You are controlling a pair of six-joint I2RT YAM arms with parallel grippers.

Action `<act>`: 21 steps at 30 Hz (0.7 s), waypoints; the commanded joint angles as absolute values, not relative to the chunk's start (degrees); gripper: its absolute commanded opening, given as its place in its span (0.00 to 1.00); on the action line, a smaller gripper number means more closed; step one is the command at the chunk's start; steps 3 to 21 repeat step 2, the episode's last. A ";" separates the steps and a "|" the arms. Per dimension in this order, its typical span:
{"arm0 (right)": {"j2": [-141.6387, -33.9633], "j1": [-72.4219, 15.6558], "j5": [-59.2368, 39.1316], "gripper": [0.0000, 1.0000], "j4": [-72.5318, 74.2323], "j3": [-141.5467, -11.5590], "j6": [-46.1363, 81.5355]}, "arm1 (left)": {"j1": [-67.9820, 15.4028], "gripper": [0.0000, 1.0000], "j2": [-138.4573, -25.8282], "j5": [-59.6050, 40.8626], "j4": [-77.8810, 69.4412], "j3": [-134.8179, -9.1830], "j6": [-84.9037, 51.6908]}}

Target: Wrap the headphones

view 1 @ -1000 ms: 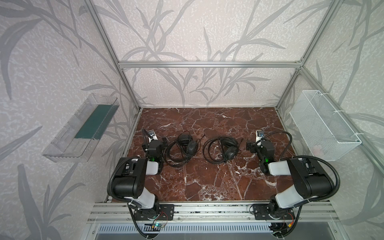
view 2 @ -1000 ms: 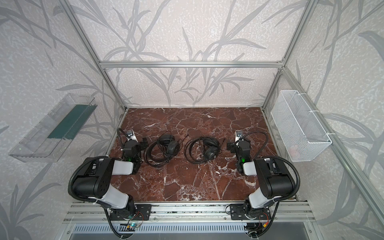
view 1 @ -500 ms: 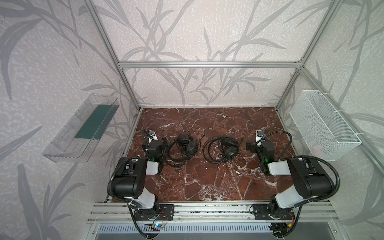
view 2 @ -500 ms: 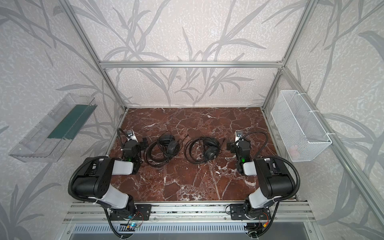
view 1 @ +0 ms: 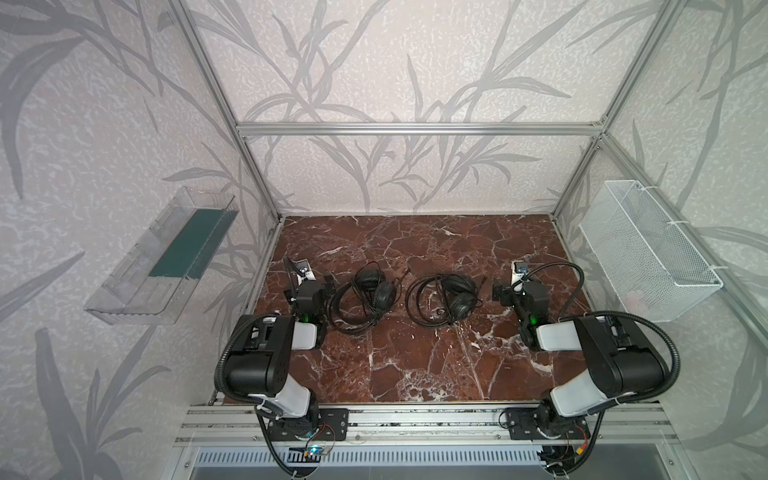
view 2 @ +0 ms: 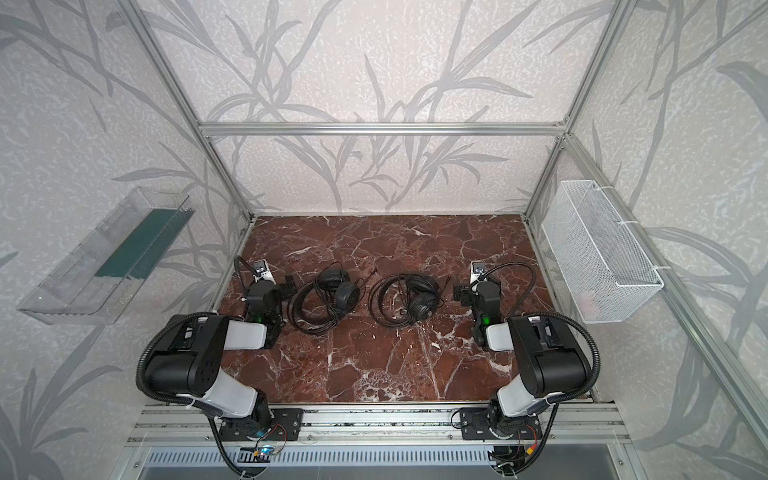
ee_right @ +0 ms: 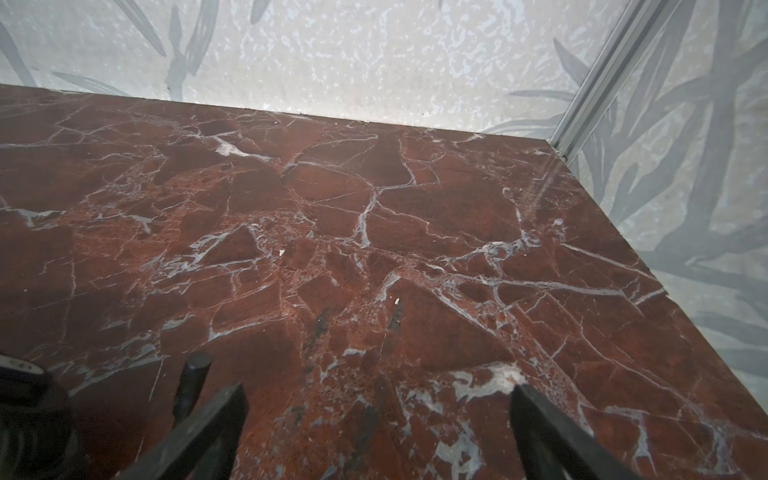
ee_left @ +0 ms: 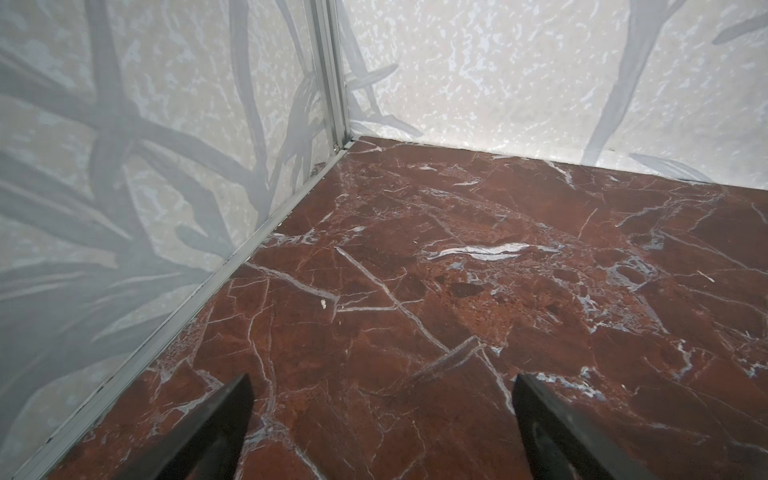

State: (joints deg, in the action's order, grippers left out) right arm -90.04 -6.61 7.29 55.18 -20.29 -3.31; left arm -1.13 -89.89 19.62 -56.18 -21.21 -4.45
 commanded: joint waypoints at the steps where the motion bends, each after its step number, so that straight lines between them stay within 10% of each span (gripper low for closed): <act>1: -90.48 -6.51 3.31 0.99 55.30 -21.44 -5.03 | -1.42 0.99 -90.50 20.30 -57.44 -20.69 -3.23; 21: -90.67 -6.44 3.52 0.99 55.57 -21.46 -4.80 | -1.45 0.99 -90.44 20.37 -57.38 -20.66 -3.25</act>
